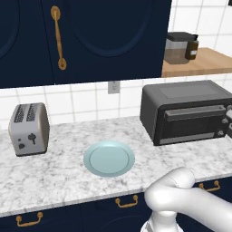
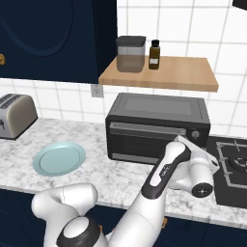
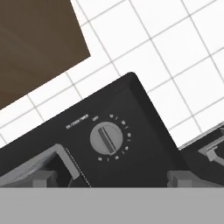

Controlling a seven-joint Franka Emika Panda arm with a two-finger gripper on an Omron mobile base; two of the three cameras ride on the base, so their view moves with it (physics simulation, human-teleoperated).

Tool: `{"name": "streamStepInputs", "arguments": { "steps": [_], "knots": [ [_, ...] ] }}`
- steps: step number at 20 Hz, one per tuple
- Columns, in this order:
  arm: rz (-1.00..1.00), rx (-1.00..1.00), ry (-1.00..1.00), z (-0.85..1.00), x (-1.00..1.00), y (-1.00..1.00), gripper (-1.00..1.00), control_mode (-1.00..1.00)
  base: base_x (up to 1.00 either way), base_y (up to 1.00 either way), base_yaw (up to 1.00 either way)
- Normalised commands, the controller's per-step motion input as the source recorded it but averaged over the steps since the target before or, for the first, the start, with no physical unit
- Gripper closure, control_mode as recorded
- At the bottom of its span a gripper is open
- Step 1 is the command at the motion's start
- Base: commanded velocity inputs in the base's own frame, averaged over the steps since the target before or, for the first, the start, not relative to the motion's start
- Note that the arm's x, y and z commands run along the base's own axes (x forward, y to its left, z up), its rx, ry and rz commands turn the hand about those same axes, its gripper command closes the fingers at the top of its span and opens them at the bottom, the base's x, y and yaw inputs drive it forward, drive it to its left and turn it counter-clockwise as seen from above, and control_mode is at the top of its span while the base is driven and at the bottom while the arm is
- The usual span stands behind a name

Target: Pick up the kebab skewer and baguette bread, and place them inside the toaster oven. Close the toaster oven door and start by setting the timer.

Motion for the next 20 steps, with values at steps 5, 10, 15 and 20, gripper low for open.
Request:
{"name": "streamStepInputs", "arguments": {
  "steps": [5, 10, 15, 20],
  "knots": [
    [0.0, 0.01, 0.0, 0.08, 0.08, 0.09, -1.0, -1.0, 0.0, 0.0, 0.0],
    [0.0, 0.01, 0.0, 0.05, 0.29, 0.0, -1.0, -1.0, 0.0, 0.0, 0.0],
    [0.0, 0.01, 0.0, 0.19, 0.2, 0.0, -1.0, -1.0, 0.0, 0.0, 0.0],
    [0.0, 0.0, 0.0, 0.16, 0.0, -0.08, -1.0, -1.0, 0.0, 0.0, 0.0]
  ]
}}
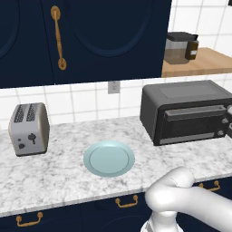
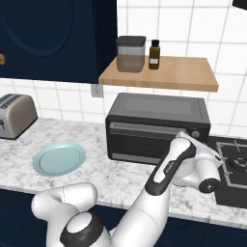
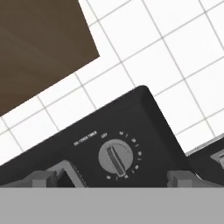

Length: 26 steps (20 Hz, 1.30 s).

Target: Pick up the kebab skewer and baguette bread, and place them inside the toaster oven. Close the toaster oven door and start by setting the timer.

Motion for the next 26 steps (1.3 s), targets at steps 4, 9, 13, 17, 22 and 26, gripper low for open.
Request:
{"name": "streamStepInputs", "arguments": {
  "steps": [4, 9, 13, 17, 22, 26],
  "knots": [
    [0.0, 0.0, 0.02, 0.21, 0.02, -0.06, -1.0, -1.0, 0.0, 0.0, 0.0],
    [-0.03, 0.0, 0.02, 0.01, 0.0, 0.0, -1.0, -1.0, 0.0, 0.0, 0.0],
    [-0.04, 0.0, 0.0, -0.01, 0.0, 0.0, -1.0, -1.0, 0.0, 0.0, 0.0],
    [0.0, 0.04, 0.05, -0.04, 0.01, 0.0, -1.0, -1.0, 0.0, 0.0, 0.0],
    [0.0, 0.03, 0.04, -0.01, 0.17, 0.0, -1.0, -1.0, 0.0, 0.0, 0.0],
    [0.0, 0.03, 0.01, -0.01, 0.31, 0.0, -1.0, -1.0, 0.0, 0.0, 0.0]
  ]
}}
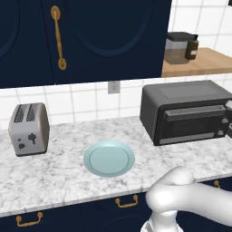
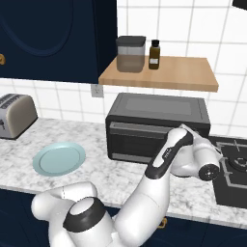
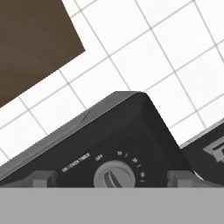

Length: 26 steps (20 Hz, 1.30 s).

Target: Pick up the kebab skewer and baguette bread, and place them inside the toaster oven. Close the toaster oven door and start by setting the timer.

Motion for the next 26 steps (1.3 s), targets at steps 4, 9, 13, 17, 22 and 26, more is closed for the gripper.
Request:
{"name": "streamStepInputs", "arguments": {
  "steps": [4, 9, 13, 17, 22, 26],
  "knots": [
    [0.0, 0.03, 0.0, -0.07, 0.1, 0.0, -1.0, -1.0, 0.0, 0.0, 0.0],
    [0.0, 0.01, 0.0, -0.06, 0.0, 0.01, -1.0, -1.0, 0.0, 0.0, 0.0],
    [0.0, 0.0, 0.0, -0.01, 0.03, 0.13, -1.0, -1.0, 0.0, 0.0, 0.0],
    [0.0, 0.0, 0.0, -0.02, 0.11, 0.08, -1.0, -1.0, 0.0, 0.0, 0.0],
    [0.0, 0.0, 0.0, 0.0, 0.08, 0.0, -1.0, -1.0, 0.0, 0.0, 0.0],
    [0.0, 0.0, 0.0, 0.0, 0.0, 0.0, 1.0, -1.0, 0.0, 0.0, 0.0]
  ]
}}
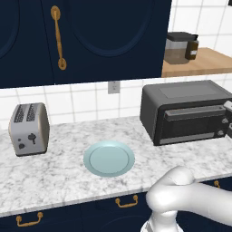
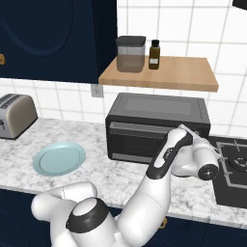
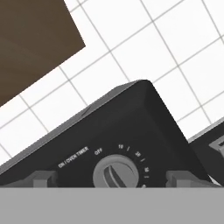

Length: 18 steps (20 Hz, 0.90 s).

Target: Pick up the kebab skewer and baguette bread, and place them inside the toaster oven. Close the toaster oven door and start by setting the timer.

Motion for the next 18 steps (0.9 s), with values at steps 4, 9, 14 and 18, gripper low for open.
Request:
{"name": "streamStepInputs", "arguments": {
  "steps": [4, 9, 14, 18],
  "knots": [
    [0.0, 0.0, 0.0, 0.0, 0.0, 0.0, 1.0, -1.0, 0.0, 0.0, 0.0],
    [0.0, 0.0, 0.0, 0.0, 0.0, 0.0, 1.0, -1.0, 0.0, 0.0, 0.0],
    [0.0, 0.05, 0.0, -0.01, 0.0, -0.01, 1.0, -1.0, 0.0, 0.0, 0.0],
    [0.0, 0.24, 0.0, -0.14, 0.0, -0.13, 1.0, -1.0, 0.0, 0.0, 0.0]
  ]
}}
